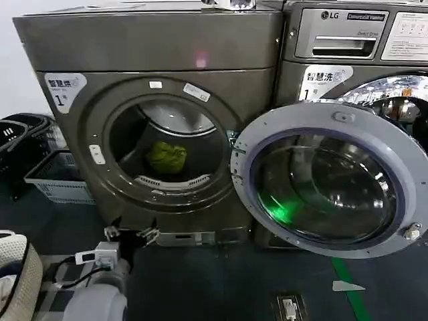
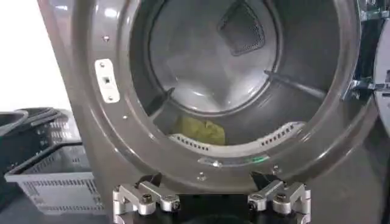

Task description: Grasp the clothes from the dryer.

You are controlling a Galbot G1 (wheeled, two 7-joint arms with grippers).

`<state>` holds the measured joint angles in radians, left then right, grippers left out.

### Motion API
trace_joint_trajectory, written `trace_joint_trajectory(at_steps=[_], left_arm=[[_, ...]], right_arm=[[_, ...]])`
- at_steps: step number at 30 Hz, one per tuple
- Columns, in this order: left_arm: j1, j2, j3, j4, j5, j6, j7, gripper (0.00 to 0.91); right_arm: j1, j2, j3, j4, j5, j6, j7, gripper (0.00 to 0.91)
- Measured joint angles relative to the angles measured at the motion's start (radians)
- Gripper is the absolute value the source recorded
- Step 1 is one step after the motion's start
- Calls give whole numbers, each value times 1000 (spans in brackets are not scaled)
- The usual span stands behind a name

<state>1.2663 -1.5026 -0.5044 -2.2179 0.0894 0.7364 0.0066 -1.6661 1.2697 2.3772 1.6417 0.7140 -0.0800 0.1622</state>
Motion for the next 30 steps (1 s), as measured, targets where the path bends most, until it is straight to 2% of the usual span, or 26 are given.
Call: trace_joint_trajectory(at_steps=[30], left_arm=[[-11,2,5,4,5,0,-10,907]], right_arm=[[4,6,-8,10,-4,1,4,907]])
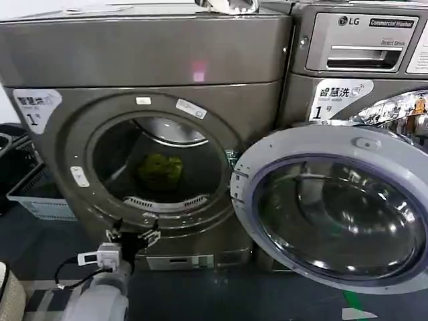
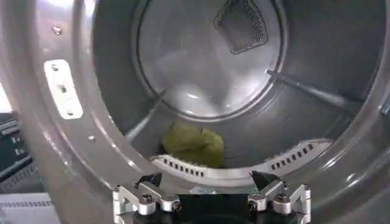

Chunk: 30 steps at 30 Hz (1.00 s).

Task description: Grasp the clothes from the dryer.

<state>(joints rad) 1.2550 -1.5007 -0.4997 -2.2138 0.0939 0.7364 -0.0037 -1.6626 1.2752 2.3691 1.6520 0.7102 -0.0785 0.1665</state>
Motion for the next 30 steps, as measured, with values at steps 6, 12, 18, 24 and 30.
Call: trace_joint_trajectory(at_steps=[6,12,18,24,30], left_arm=[[0,-1,2,1,0,0,-1,907],[-1,-1,0,4,-2,0,-17,907],[-2,-2,4,4,-3,0,-18,907],[-3,-3,14,4,0,0,-17,907],[-3,-2,14,4,-1,0,-18,907]], right_arm=[[2,0,-3,0,-1,0,0,907],[4,1,-7,1,-3,0,0,907],[9,4,-9,2,-12,0,2,907],[10,9,-15,2,-17,2,2,907],[9,10,-16,-1,-18,2,2,907]])
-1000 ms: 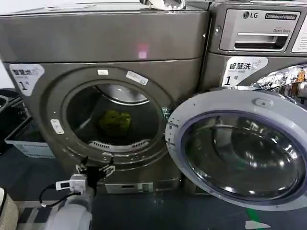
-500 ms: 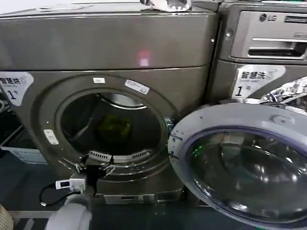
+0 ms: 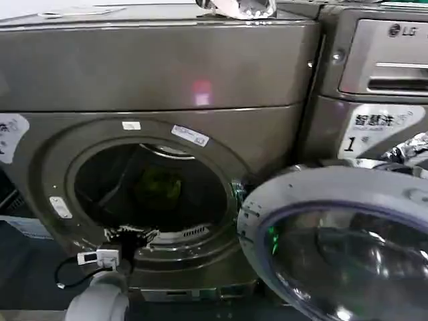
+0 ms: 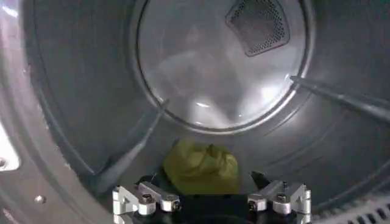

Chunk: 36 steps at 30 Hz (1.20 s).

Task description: Grasp the clothes from the dryer.

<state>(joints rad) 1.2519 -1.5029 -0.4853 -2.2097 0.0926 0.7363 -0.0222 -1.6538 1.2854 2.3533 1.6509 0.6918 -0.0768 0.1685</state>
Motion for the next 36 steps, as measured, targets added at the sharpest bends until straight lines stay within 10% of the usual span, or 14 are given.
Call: trace_joint_trajectory(at_steps=[36], left_arm=[[-323,-3,-29,378,47,0,8,907]], right_arm=[[16,-15,-40,12,-21,10,2,907]])
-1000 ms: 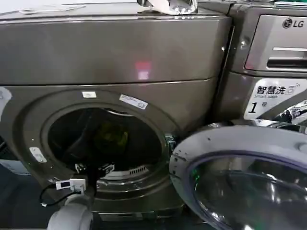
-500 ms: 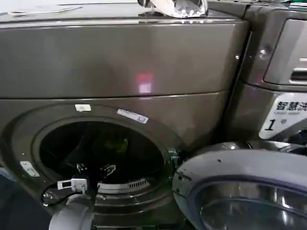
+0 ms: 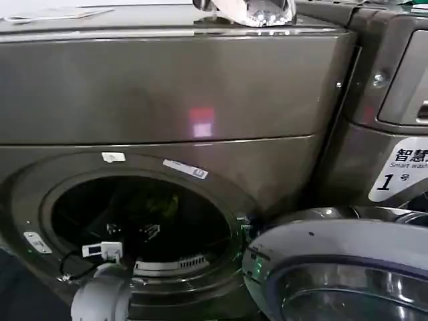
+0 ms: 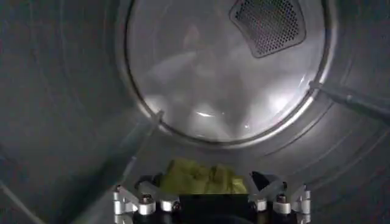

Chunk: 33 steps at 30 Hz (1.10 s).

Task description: Grasp the clothes from the dryer.

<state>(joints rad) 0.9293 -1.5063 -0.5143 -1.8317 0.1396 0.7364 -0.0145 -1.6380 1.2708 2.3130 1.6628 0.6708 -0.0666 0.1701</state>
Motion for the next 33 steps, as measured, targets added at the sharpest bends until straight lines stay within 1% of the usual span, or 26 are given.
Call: trace_joint_trajectory(at_steps=[3,12,17,22,26,29,33], left_arm=[[-62,-3,1,84,17,-14,8,907],[-237,-12,2,335,58,-158,23,907],[-322,-11,6,455,136,-182,55,907],[-379,-7,7,516,346,-218,157,907],[-394,6,17,533,554,-265,299,907],[-412,8,17,553,717,-329,416,907],[-443,6,13,581,904,-438,594,907]], right_arm=[[1,1,-4,4,0,0,0,907],[4,8,-12,15,-2,0,-1,907],[2,8,-13,16,-2,1,-3,907],[7,8,-15,16,-4,8,-5,907],[8,10,-20,16,-7,12,-8,907],[8,8,-24,9,-12,17,-10,907],[10,4,-30,8,-14,23,-13,907]])
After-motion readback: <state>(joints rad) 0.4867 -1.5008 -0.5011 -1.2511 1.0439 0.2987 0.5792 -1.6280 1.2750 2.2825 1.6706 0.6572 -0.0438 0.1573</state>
